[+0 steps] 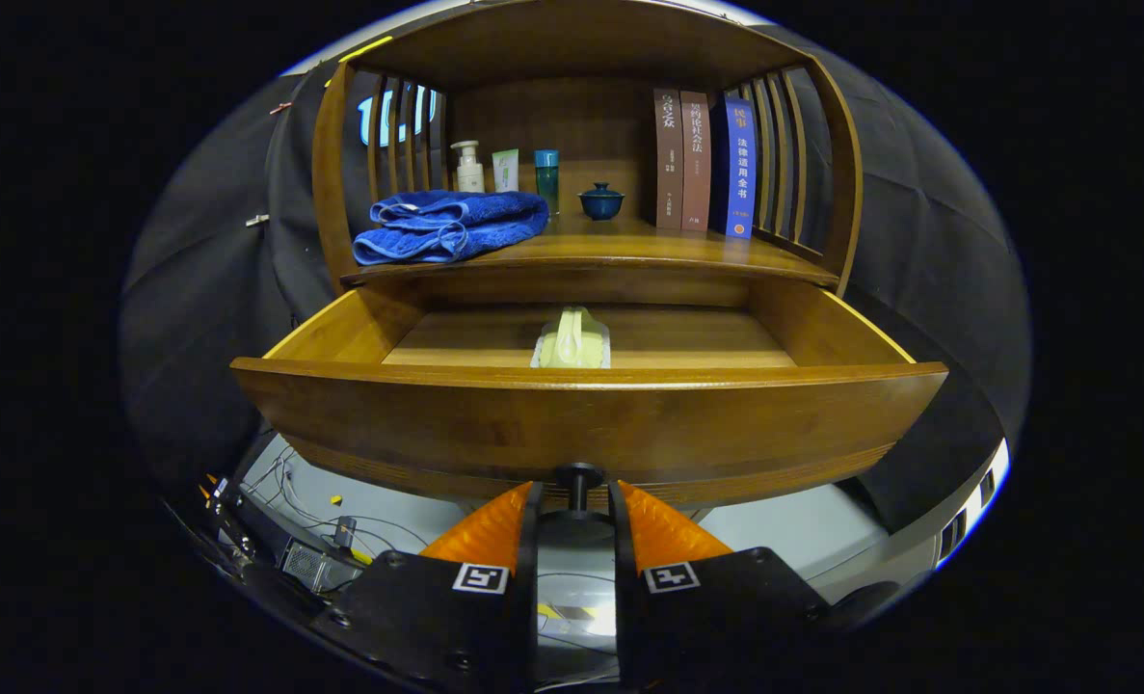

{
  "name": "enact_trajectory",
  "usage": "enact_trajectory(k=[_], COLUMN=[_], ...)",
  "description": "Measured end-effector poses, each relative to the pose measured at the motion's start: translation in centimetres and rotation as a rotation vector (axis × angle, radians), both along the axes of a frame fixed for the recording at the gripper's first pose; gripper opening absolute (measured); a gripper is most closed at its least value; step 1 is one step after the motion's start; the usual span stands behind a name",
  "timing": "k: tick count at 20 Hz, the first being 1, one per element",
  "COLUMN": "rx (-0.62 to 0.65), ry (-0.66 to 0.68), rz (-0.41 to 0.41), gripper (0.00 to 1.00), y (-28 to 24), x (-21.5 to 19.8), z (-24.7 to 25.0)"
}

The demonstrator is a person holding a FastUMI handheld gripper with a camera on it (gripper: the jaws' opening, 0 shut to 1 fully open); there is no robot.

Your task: Pull open the drawer, take out the items inside it, and place them on the countertop above the cabinet.

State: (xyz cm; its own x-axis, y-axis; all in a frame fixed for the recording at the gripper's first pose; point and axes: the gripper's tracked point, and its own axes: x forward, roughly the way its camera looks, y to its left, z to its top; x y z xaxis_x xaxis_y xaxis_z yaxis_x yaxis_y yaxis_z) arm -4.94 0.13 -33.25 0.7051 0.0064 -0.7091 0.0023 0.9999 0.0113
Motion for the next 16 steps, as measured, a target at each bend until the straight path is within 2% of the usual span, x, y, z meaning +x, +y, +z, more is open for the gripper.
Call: enact_trajectory(k=[3,4,5,6,7,11,14,16], rx=[0.0,0.001,-0.001,-0.023,-0.036,0.0,0.007,0.018], ry=[0.008,-0.048,-0.098,-0.17,-0.199,-0.094,-0.111,-0.134], rz=[0.002,-0.004,0.006,0.011,0.014,-0.014,-0.026,-0.022], gripper=[0.36,0.36,0.28,0.05,0.05,0.05,0.06,0.1], y=[0.0,-0.1,0.2,-0.3,-0.4,-0.7,-0.8,-0.7], x=[-1.7,-1.5,-1.8,-1.0,-0.5,-1.6,-1.2,0.2], z=[0.4,1.7,4.5,6.4,7.5,4.6,6.6,8.3])
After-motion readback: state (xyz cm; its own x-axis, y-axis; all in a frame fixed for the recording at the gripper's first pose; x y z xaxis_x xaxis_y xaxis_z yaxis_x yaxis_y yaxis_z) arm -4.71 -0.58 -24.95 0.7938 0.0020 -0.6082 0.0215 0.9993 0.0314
